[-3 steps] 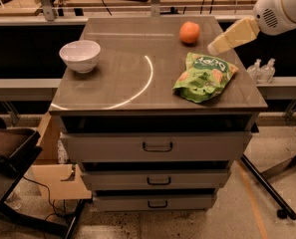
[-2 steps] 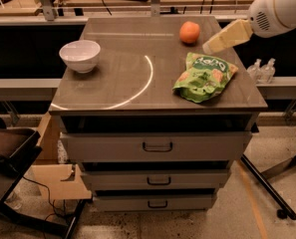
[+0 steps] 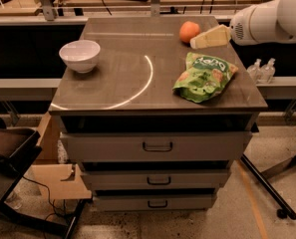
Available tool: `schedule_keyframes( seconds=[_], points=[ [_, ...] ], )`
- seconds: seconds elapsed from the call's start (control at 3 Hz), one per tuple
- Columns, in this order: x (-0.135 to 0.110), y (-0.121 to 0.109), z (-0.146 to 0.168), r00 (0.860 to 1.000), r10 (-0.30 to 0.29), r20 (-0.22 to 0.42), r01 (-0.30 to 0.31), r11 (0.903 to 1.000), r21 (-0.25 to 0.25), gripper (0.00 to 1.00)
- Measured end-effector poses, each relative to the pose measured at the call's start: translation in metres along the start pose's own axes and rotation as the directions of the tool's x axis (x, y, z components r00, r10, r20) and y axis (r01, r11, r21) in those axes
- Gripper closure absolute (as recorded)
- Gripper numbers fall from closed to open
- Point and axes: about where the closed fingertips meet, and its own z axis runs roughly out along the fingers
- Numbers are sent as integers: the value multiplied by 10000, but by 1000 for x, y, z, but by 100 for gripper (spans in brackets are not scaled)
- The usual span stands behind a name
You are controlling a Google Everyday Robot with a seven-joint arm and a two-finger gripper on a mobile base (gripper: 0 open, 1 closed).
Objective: Move orange near white bowl
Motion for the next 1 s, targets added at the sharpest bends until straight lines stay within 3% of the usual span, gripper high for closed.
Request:
schedule_keyframes(
  seconds=[0.67,1.0],
  points=[
    [-8,-25,64,9864,1156,1172,-1163,9932,-9,0],
    [-17,-33,92,9759,1556,1529,-1505,9876,-446,0]
  ],
)
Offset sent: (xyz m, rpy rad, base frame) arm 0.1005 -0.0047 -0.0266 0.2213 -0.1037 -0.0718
